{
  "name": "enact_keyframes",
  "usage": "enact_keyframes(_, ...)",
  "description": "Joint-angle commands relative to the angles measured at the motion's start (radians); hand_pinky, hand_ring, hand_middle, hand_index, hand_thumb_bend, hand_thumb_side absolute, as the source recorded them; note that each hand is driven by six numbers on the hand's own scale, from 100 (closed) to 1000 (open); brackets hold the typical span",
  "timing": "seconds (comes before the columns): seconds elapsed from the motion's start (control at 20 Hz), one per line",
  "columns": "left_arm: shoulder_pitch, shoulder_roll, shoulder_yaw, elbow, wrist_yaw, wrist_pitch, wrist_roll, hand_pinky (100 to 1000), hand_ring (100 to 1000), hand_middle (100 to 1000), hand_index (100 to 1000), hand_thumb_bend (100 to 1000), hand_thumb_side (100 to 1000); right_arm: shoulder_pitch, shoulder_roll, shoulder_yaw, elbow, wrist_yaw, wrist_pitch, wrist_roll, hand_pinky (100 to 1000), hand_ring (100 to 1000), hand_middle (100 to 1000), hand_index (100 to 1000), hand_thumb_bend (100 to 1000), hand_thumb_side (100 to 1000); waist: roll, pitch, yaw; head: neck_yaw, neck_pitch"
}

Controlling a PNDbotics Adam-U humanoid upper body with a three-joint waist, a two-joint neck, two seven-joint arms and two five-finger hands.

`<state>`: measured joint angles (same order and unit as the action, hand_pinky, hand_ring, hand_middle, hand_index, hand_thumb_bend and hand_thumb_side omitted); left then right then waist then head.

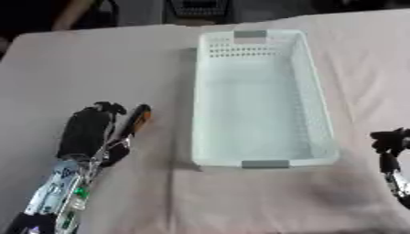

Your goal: Pick up objects on the table and place them in the box.

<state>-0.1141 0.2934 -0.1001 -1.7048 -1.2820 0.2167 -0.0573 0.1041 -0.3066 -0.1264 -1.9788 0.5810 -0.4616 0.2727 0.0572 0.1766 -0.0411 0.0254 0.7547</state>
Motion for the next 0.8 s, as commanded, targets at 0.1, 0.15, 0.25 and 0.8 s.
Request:
enact_keyframes(0.1, -0.003, 0.008, 0.013, -0.004, -0.034, 0.004, -0.034, 547, 523, 515, 737, 505, 412, 0.002, -0.004, -0.004, -0.021, -0.002, 0.0, 0.0, 429, 551, 577, 788, 100, 778, -0.004, -0.009, 0.002, -0.013, -0.012)
enact_keyframes(0.15, -0.003, 0.007, 0.013, -0.005, -0.04, 0.007, -0.038, 548, 522, 515, 735, 501, 412, 0.002, -0.004, -0.004, -0.021, -0.002, 0.0, 0.0, 429, 551, 577, 788, 100, 778, -0.004, -0.009, 0.002, -0.013, -0.012)
enact_keyframes(0.25, -0.002, 0.006, 0.014, -0.007, -0.045, 0.012, -0.042, 547, 521, 513, 732, 489, 395, 0.003, -0.004, -0.004, -0.021, -0.001, 0.0, 0.0, 429, 551, 577, 788, 100, 779, -0.004, -0.01, 0.002, -0.013, -0.012)
enact_keyframes(0.8, -0.001, 0.001, 0.017, 0.007, -0.038, 0.033, -0.053, 540, 521, 508, 726, 422, 429, 0.003, -0.003, -0.004, -0.021, -0.001, 0.001, -0.001, 428, 550, 576, 788, 100, 778, -0.004, -0.01, 0.002, -0.015, -0.013)
